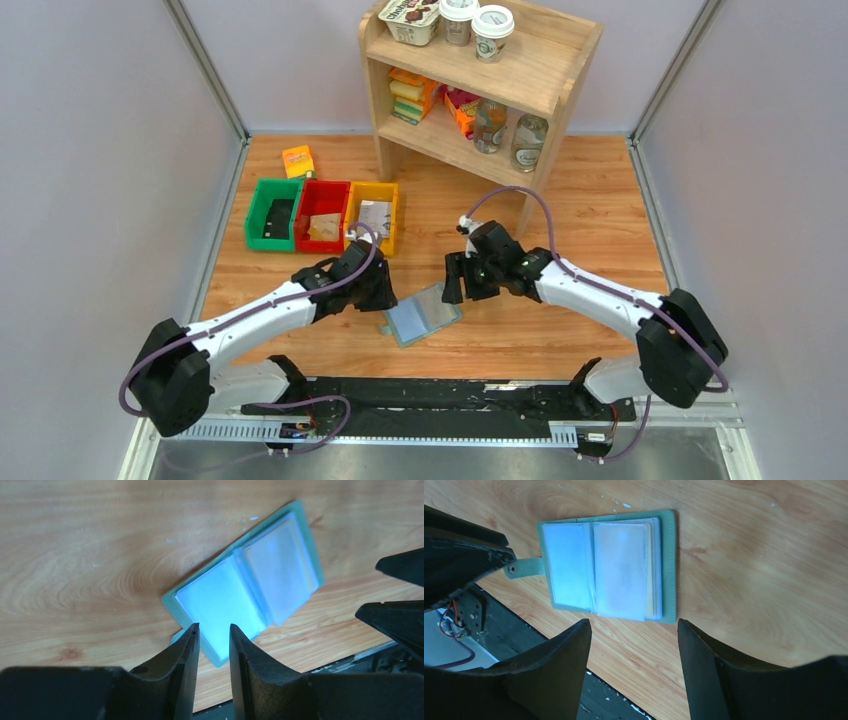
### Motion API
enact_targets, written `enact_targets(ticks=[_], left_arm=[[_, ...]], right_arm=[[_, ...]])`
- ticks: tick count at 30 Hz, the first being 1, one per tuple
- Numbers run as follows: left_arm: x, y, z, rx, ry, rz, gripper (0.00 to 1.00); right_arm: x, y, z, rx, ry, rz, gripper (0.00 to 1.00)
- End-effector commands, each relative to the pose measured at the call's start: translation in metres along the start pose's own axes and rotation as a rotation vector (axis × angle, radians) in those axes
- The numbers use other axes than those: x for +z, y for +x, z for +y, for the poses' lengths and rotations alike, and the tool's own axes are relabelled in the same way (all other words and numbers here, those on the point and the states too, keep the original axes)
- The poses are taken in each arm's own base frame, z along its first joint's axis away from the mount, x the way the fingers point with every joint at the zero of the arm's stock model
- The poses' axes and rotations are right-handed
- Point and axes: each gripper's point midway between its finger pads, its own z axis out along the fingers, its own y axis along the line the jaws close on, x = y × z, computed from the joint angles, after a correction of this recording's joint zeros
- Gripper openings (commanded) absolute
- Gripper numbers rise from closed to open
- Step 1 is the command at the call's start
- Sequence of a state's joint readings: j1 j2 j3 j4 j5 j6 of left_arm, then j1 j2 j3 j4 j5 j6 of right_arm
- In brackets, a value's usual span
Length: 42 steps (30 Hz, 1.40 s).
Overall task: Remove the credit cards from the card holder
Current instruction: Remove the credit card from the card holder.
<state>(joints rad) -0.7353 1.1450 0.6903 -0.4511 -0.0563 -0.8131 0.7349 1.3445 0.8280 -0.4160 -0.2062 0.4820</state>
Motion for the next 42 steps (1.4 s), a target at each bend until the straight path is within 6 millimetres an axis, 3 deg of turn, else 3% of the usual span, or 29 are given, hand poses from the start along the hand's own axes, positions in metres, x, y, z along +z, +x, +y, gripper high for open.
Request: enact_targets(ticks=[1,5,10,16,29,32,42], left_arm=[[0.014,0.02,-0.001,-0.041,0.017,0.049,0.36],[0.023,0.034,0.007,-0.074,-0.003,0.081,0.34],[0.033,0.051,0.018,-0.138,-0.009,0.096,0.26],[0.041,0.065,0.018,-0.175,0.016,0.135,0.23],[0.054,0.066,0.005,-0.201,0.068,0.157,0.21],[0.056,0.067,0.005,-0.207,0.067,0.161,0.2],[0.06,0.072,0.009,-0.236,0.057,0.163,0.2]], right_arm=[[0.016,-0.015,0.015,-0.031,0.045,-0.02,0.66],[0.031,-0.008,0.019,-0.052,0.077,0.02,0.66],[0.047,0.003,0.021,-0.058,0.088,0.066,0.66],[0.059,0.012,0.022,-0.06,0.093,0.105,0.66],[0.065,0.022,0.027,-0.066,0.067,0.151,0.62],[0.067,0.027,0.035,-0.058,0.02,0.175,0.62],[0.052,0.028,0.101,-0.089,-0.281,0.219,0.57]])
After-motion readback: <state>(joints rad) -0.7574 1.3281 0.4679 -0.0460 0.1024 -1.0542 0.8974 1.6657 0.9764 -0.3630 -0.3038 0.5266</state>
